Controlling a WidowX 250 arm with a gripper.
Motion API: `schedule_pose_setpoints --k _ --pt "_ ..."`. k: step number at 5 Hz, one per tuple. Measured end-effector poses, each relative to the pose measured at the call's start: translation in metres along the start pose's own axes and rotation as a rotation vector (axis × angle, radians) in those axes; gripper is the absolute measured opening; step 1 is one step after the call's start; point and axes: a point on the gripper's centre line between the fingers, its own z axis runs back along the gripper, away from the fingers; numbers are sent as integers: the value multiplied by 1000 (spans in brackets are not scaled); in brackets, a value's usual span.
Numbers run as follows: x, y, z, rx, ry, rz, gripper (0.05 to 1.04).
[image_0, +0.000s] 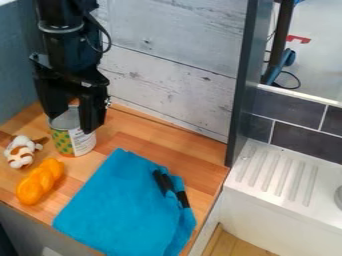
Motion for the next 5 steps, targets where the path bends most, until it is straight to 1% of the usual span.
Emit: schedule_pose_setpoints --k 1,2,3,4,5 --pt "-2 -2 -7 -7 22 2 1000" --pt "-8 -25 -24 -1 36 -72 1000" --pt "-17 -39 -42 -46 36 -121 1000" --pt "-25 -50 -70 -72 37 -150 1000" --pt "-31 -61 -98 -96 86 -157 1000"
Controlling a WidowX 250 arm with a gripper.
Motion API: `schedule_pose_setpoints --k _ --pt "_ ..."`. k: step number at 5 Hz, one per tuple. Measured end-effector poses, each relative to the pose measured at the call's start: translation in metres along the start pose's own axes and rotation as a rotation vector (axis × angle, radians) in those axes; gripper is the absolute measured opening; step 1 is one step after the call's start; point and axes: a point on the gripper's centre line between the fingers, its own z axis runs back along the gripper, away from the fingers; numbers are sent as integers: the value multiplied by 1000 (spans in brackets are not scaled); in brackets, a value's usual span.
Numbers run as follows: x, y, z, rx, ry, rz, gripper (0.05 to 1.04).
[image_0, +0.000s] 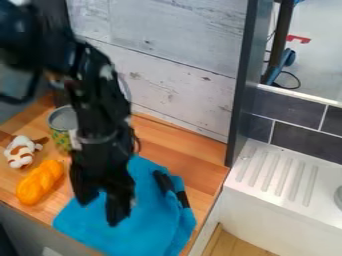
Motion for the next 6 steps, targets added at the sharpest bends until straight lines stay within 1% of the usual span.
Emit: schedule_pose_setpoints --k 1,2,3,4,5,6 --pt "-3 -8 -17 -13 43 3 1000" --pt "0 -8 -30 -20 69 10 1000" --pt "14 -5 -32 -14 70 29 1000" --pt "44 4 -30 19 54 31 1000" --pt "67 11 -26 47 42 35 1001" --pt "89 16 -21 59 25 37 1001"
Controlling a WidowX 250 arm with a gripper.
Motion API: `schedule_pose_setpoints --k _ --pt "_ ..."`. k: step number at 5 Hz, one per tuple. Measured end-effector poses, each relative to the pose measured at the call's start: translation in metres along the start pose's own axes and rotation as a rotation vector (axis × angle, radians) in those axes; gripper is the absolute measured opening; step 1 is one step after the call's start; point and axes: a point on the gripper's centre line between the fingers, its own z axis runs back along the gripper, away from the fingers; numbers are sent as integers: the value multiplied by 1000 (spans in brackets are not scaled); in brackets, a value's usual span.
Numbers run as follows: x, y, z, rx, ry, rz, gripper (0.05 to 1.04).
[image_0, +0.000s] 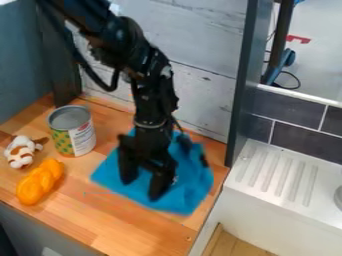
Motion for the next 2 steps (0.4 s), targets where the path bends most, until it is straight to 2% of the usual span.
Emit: schedule_pose_setpoints --k 2 --pt "14 2 5 -1 -26 22 1000"
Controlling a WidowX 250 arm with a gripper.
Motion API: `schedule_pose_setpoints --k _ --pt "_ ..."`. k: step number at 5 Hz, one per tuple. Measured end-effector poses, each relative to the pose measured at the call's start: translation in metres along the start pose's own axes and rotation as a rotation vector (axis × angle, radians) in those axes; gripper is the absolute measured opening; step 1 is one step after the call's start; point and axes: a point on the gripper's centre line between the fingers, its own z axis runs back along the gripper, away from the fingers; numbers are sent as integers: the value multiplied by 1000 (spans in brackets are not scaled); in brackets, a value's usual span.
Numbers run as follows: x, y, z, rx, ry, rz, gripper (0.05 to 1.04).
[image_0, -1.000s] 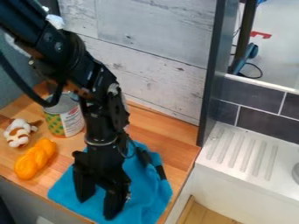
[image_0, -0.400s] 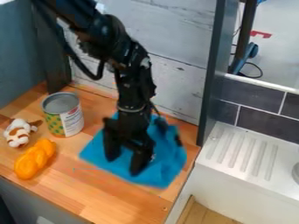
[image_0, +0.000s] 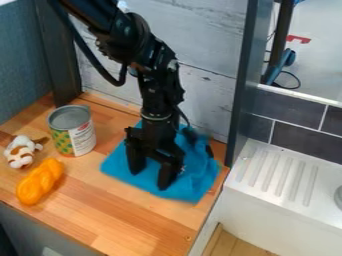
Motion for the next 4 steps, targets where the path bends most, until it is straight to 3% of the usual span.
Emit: schedule_pose_setpoints --k 1,2,3,4 --pt "-1 3 2 19 14 20 1000" --pt "-1 10 22 61 -14 18 1000" --pt "-5 13 46 55 -43 -11 1000" --pt "-21 27 64 7 -22 -9 1000"
